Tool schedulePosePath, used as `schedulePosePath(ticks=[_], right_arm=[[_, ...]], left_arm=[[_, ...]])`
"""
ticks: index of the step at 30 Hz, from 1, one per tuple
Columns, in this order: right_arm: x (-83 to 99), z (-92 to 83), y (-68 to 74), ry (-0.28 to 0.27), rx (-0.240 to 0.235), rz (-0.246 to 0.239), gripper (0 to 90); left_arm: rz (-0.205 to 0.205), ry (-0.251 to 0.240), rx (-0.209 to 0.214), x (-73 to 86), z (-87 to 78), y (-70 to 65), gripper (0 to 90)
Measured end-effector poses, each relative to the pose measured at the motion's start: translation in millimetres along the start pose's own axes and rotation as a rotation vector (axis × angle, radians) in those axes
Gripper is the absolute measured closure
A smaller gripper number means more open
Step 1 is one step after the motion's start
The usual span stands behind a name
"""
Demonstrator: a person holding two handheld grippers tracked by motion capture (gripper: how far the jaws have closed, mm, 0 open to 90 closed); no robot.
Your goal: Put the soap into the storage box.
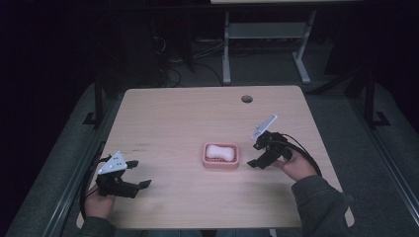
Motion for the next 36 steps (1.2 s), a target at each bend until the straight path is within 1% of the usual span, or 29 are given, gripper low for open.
schedulePosePath(ticks=[4,6,7,10,11,14,18,19,22,23,24,25,27,31,32,33,36], right_arm=[[6.7,-3.6,1.5,-0.007,0.007,0.016,27.0],[10.6,-5.4,1.9,-0.012,0.013,0.015,26.9],[11.5,-6.1,3.0,-0.013,0.012,0.025,26.8],[15.2,-7.9,4.6,-0.012,0.021,0.018,26.6],[16.2,-8.7,5.8,-0.017,0.019,0.025,26.6],[21.8,-9.9,6.6,-0.02,0.035,0.028,26.6],[29.7,-10.1,8.5,-0.024,0.035,0.039,26.6],[31.4,-10.8,9.5,-0.025,0.036,0.049,26.5],[37.6,-12.4,9.5,-0.032,0.042,0.053,26.5],[38.7,-12.8,10.5,-0.032,0.038,0.062,26.4],[40.1,-12.7,10.2,-0.031,0.042,0.058,26.2],[41.5,-13.5,11.5,-0.028,0.039,0.069,26.2],[45.2,-14.2,11.5,-0.029,0.047,0.066,26.2],[50.1,-14.9,14.6,-0.029,0.043,0.083,26.2],[51.2,-14.7,14.8,-0.035,0.044,0.077,26.2],[52.6,-15.3,16.2,-0.03,0.043,0.09,26.2],[57.3,-16.6,18.2,-0.026,0.044,0.096,26.2]], left_arm=[[0.002,0.001,-0.001,0.0,0.0,0.5,14.8],[0.002,0.001,-0.002,0.1,0.0,0.4,14.8],[0.003,0.001,-0.002,0.1,0.0,0.4,14.8],[0.004,0.0,-0.002,0.1,0.2,0.6,14.8],[0.004,0.002,-0.002,0.3,0.0,0.7,14.8],[0.003,-0.003,-0.003,0.1,0.3,0.7,14.8],[0.006,-0.003,-0.003,0.0,-0.3,0.9,14.8],[0.007,-0.004,-0.003,-0.1,-0.2,0.8,14.8],[0.0,-0.002,-0.002,0.2,0.0,-0.2,14.8],[0.001,-0.001,-0.002,0.3,0.1,-0.2,14.8],[0.002,0.0,-0.002,0.4,0.1,-0.1,14.8],[0.001,0.0,-0.002,0.4,0.1,0.0,14.8],[0.0,-0.004,-0.004,0.1,-0.2,0.2,14.8],[0.003,-0.01,-0.006,-0.2,-0.9,0.7,14.8],[0.003,-0.01,-0.006,-0.2,-1.0,0.7,14.8],[0.002,-0.01,-0.006,-0.2,-1.1,0.7,14.8],[0.004,-0.007,-0.007,0.0,-1.3,1.0,14.8]])
Point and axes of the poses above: each handheld gripper's, and its own axes: z roughly forward along the jaws, x roughly out of its underside, y roughly to its left, the point moved 8 cm from there along z, roughly forward along the jaws, and after that the axes turned 9 degrees about -z, right-handed, at the moved point
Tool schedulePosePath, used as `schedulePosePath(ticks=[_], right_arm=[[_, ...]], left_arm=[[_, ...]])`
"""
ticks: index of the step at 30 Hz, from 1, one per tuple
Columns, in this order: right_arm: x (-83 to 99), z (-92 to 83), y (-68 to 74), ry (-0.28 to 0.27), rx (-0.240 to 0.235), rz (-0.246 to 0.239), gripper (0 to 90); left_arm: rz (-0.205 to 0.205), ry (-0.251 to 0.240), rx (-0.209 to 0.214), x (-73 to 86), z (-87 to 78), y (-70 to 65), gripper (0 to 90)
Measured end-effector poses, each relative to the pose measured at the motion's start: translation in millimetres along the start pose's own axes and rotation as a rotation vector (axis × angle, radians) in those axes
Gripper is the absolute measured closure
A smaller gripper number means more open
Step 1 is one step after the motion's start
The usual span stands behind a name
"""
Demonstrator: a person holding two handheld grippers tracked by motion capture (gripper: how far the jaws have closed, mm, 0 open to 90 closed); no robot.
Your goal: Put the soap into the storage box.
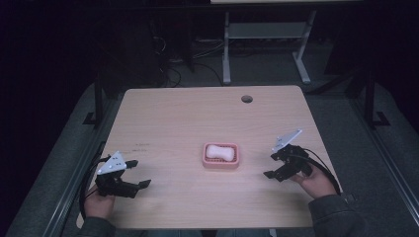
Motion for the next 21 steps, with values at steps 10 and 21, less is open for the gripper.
schedulePosePath(ticks=[10,21], right_arm=[[21.9,-6.4,3.9,-0.006,0.012,0.041,26.0],[47.6,-8.5,13.7,-0.013,0.021,0.083,26.0]], left_arm=[[-0.002,-0.002,0.001,0.0,0.3,-0.3,14.8],[-0.005,0.001,0.001,0.3,1.0,-1.4,14.8]])
Point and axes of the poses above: each handheld gripper's, and its own axes: z roughly forward along the jaws, x roughly out of its underside, y roughly to its left, the point moved 8 cm from there along z, roughly forward along the jaws, and after that the axes turned 9 degrees about -z, right-handed, at the moved point
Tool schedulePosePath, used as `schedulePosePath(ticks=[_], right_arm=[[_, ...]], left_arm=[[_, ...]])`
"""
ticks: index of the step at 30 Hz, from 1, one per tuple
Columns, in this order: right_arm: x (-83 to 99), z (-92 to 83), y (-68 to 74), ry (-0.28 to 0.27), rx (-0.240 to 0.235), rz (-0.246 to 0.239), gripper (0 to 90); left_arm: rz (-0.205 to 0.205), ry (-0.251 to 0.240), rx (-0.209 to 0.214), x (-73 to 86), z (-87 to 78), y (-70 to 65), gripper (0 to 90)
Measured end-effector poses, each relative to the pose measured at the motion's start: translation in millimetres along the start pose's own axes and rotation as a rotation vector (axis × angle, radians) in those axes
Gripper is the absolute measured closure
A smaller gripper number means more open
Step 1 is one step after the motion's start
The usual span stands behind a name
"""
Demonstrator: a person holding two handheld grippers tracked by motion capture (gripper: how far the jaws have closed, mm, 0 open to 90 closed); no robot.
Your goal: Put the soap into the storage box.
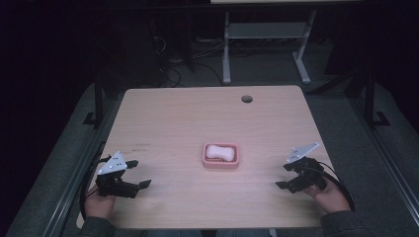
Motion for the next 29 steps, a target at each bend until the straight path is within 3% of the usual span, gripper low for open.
schedulePosePath(ticks=[22,29], right_arm=[[20.9,-15.7,27.5,-0.067,0.053,0.003,25.9],[16.6,-21.5,48.0,-0.148,0.095,-0.002,23.5]], left_arm=[[0.011,0.017,0.007,1.3,2.8,-1.0,14.8],[0.007,0.017,0.009,0.9,4.6,-1.7,14.8]])
Point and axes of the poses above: each handheld gripper's, and its own axes: z roughly forward along the jaws, x roughly out of its underside, y roughly to its left, the point moved 8 cm from there along z, roughly forward along the jaws, and after that the axes turned 9 degrees about -z, right-handed, at the moved point
